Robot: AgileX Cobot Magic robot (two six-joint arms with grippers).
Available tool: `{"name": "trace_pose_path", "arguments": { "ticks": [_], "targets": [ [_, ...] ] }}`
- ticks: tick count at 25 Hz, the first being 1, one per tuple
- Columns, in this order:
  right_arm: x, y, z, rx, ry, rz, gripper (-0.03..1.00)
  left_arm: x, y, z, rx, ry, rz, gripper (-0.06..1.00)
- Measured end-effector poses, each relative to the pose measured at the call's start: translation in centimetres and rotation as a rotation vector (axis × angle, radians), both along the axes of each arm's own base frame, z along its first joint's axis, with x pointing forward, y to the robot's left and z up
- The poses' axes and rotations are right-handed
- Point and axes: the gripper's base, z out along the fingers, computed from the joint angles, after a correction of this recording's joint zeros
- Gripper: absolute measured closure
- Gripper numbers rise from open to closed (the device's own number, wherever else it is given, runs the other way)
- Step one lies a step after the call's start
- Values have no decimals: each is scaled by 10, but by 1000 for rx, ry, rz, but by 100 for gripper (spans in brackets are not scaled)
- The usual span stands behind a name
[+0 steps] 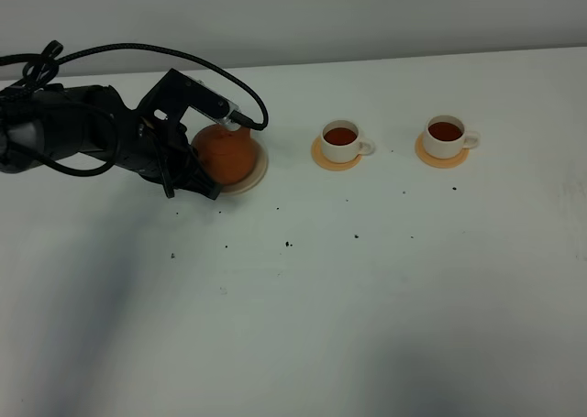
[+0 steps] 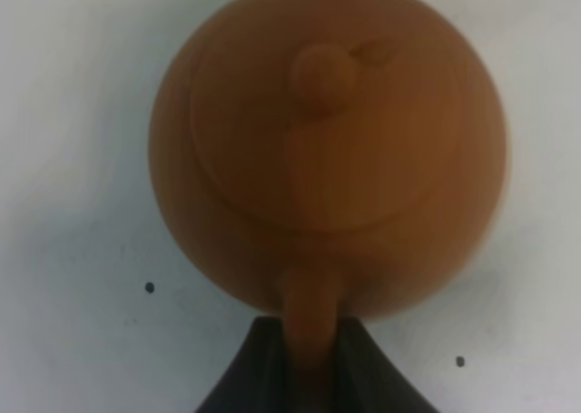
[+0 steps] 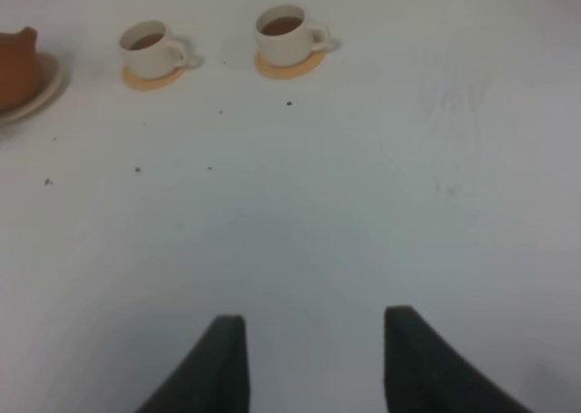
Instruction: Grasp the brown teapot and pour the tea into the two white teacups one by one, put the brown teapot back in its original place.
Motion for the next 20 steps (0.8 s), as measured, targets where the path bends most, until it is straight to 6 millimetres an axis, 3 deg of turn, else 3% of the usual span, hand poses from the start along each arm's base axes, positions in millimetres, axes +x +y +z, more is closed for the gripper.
{"name": "trace_pose_path", "arguments": {
  "ticks": [15,20],
  "targets": [
    [0,0,0,0,0,0,61,1,2,-1,0,0,5,82],
    [0,0,0,0,0,0,61,-1,2,-2,3,18,2,72]
  ]
}}
